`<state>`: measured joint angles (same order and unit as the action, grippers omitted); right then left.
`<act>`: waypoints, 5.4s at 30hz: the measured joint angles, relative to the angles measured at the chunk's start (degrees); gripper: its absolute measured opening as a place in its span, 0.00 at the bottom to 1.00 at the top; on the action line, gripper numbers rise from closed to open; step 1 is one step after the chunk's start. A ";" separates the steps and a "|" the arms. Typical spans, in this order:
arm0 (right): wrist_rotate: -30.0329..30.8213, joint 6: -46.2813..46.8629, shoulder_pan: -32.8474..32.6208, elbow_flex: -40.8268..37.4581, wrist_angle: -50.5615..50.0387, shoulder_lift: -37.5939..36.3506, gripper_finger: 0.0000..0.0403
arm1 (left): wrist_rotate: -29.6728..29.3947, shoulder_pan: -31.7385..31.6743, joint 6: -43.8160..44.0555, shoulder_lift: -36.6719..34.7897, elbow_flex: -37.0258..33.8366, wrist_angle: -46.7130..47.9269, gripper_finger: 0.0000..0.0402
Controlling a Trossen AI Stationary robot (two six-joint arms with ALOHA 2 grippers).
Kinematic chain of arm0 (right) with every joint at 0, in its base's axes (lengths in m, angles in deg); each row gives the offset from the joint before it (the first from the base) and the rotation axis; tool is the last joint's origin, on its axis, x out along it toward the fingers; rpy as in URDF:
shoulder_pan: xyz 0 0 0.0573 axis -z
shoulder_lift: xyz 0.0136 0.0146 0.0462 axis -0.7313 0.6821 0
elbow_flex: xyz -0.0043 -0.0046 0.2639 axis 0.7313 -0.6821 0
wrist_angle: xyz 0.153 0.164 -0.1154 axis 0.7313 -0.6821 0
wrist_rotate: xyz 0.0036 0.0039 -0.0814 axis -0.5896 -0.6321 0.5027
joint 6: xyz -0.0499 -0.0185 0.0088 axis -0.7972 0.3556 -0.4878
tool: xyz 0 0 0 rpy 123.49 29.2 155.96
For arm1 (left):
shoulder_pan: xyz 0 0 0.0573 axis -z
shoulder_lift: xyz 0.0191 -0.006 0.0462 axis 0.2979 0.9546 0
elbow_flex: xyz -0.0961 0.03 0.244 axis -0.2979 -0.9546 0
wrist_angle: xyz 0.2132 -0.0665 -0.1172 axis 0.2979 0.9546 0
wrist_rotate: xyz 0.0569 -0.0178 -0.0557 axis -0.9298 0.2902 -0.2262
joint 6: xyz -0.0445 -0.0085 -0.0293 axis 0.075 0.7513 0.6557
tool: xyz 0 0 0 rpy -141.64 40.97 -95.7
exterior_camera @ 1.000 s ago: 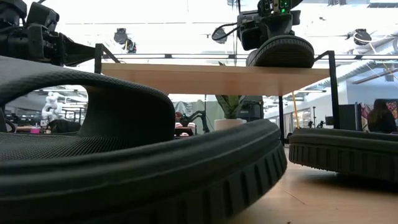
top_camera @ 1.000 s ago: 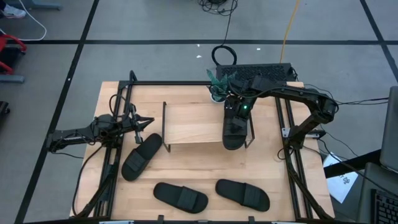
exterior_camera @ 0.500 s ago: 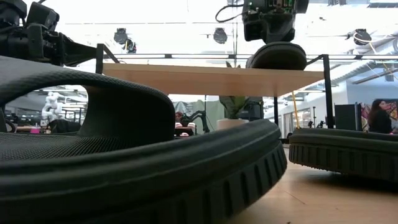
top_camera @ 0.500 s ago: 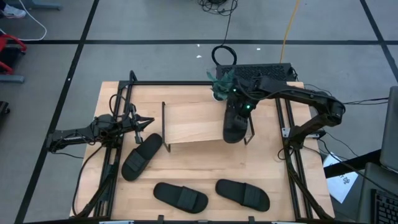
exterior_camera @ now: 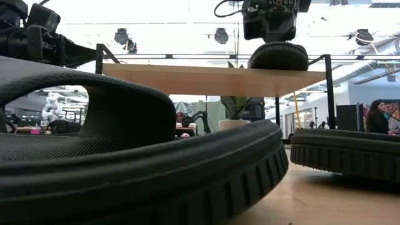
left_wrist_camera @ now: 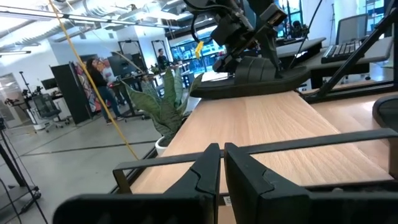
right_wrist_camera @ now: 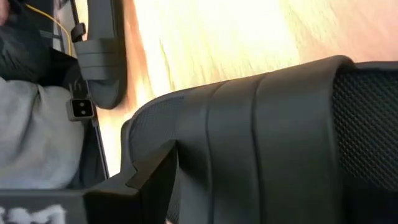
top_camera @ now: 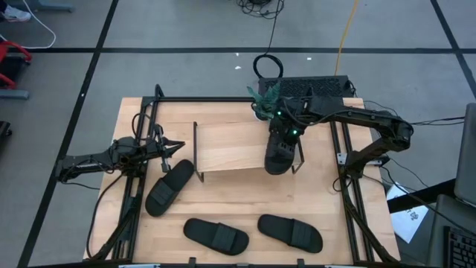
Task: Pick and place slides into the shelf
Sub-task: Put the top right black slipper on the shelf
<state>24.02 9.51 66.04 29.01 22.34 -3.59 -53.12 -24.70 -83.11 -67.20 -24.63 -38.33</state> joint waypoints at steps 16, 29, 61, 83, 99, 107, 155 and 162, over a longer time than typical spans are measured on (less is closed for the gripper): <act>4.65 0.79 -1.23 -6.12 9.43 -4.13 0.57 | 1.43 0.00 2.13 0.00 0.02 -0.24 0.08; 11.19 4.95 -3.89 -6.08 8.55 -5.92 0.57 | 2.64 -0.01 2.14 0.00 0.07 -0.16 0.08; 12.56 12.29 -7.49 -6.07 5.32 -6.57 0.57 | -9.68 -0.01 9.73 5.86 0.07 -4.82 0.08; 13.64 9.15 -7.58 -6.16 8.44 -6.93 0.57 | -8.13 -0.05 7.24 31.32 0.07 -27.80 0.08; 22.75 5.63 -7.71 -6.12 6.10 -7.89 0.57 | -6.16 -0.05 7.28 32.17 0.07 -28.35 0.08; 26.17 1.29 -8.89 -6.03 5.10 -7.97 0.57 | -5.75 -0.01 7.28 32.26 0.04 -27.92 0.08; 10.13 7.99 1.27 -9.53 11.66 -13.20 0.78 | -4.98 -0.04 6.81 32.24 0.04 -25.94 0.08; 15.80 4.63 1.27 -9.51 11.62 -18.84 0.78 | -4.97 -0.03 7.06 32.24 0.04 -25.71 0.08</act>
<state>39.82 14.14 67.31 19.51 33.96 -22.43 -58.09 -24.73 -76.05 -34.96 -24.58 -64.05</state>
